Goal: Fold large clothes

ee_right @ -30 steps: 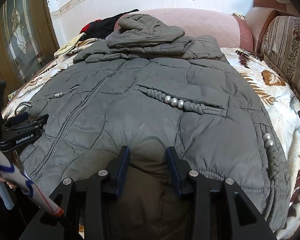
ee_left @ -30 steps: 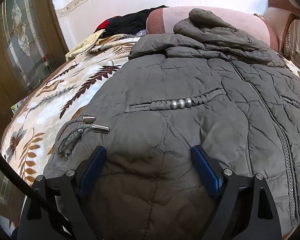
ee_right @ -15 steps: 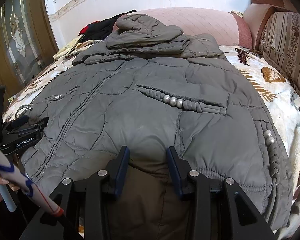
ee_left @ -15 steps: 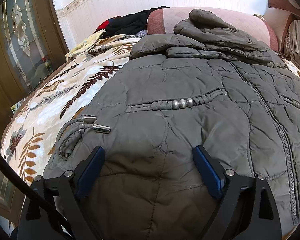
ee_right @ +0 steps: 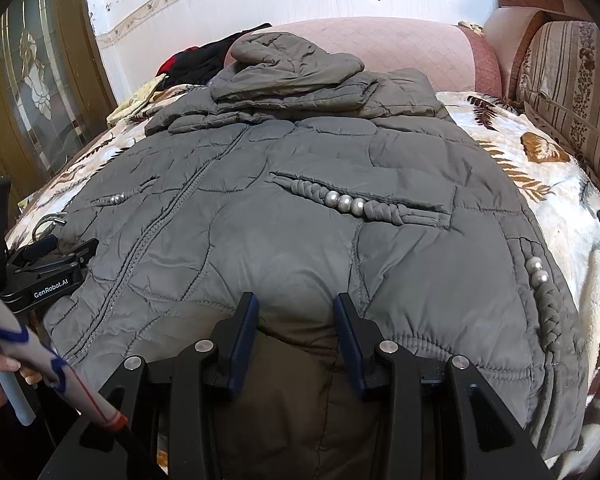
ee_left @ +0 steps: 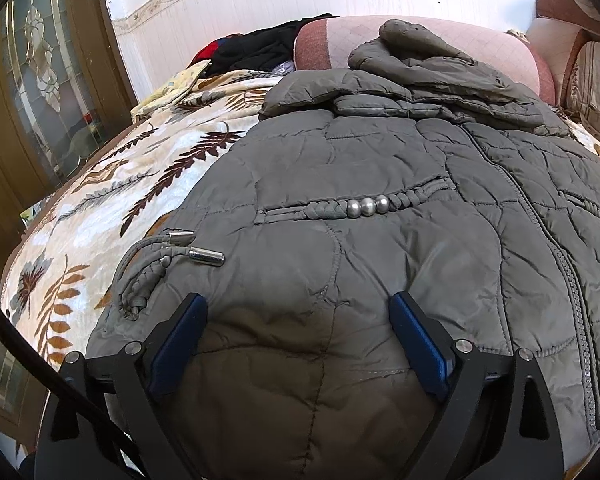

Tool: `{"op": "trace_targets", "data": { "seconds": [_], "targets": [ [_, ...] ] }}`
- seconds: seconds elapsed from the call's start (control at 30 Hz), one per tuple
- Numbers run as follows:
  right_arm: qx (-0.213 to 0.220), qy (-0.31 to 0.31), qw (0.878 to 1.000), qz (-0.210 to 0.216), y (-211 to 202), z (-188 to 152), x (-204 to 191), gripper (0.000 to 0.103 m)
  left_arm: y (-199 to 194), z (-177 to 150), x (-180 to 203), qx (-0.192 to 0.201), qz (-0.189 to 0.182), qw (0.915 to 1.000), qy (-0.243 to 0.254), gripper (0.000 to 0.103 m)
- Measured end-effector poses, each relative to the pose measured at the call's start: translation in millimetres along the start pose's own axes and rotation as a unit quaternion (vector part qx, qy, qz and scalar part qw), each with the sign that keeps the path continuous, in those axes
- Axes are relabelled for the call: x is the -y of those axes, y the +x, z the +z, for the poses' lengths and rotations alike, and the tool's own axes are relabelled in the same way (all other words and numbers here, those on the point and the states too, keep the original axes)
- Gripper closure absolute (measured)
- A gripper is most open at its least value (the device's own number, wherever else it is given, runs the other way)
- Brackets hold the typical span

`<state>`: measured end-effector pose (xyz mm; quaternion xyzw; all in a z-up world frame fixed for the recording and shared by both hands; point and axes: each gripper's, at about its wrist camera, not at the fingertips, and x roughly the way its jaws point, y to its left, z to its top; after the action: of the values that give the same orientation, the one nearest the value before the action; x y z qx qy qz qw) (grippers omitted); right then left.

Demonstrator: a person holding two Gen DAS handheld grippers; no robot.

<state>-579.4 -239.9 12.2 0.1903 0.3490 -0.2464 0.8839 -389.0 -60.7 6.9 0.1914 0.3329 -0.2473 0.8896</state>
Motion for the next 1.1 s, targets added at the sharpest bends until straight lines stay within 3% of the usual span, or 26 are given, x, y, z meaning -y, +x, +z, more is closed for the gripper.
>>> {"op": "trace_targets", "data": {
  "seconds": [0.17, 0.3, 0.53, 0.6, 0.67, 0.8, 0.9, 1.1],
  "targets": [
    [0.001, -0.004, 1.000, 0.001, -1, 0, 0, 0.059, -1, 0, -4, -0.002, -0.010, 0.9999, -0.003, 0.009],
    [0.006, 0.003, 1.000, 0.000, -12, 3, 2, 0.048, -5, 2, -9, 0.000, -0.015, 0.9999, -0.004, 0.009],
    [0.082, 0.053, 0.994, -0.050, -53, 21, 41, 0.036, -10, 15, -59, 0.015, 0.007, 0.9970, -0.075, 0.009],
    [0.084, 0.075, 0.991, -0.073, -56, 26, 60, 0.035, 2, 15, -73, -0.007, 0.030, 0.9952, -0.092, 0.009],
    [0.064, 0.107, 0.988, -0.091, -52, 27, 81, 0.035, 16, 11, -82, -0.041, 0.026, 0.9920, -0.117, 0.009],
    [0.003, 0.173, 0.983, -0.064, -26, 14, 105, 0.035, 24, 8, -84, -0.056, 0.016, 0.9888, -0.138, 0.009],
    [0.018, 0.145, 0.987, -0.069, -32, 20, 97, 0.034, 25, 10, -84, -0.053, 0.017, 0.9884, -0.142, 0.008],
    [0.052, 0.163, 0.981, -0.090, -49, 22, 110, 0.034, 29, 8, -86, -0.050, 0.018, 0.9884, -0.142, 0.008]
  ]
}}
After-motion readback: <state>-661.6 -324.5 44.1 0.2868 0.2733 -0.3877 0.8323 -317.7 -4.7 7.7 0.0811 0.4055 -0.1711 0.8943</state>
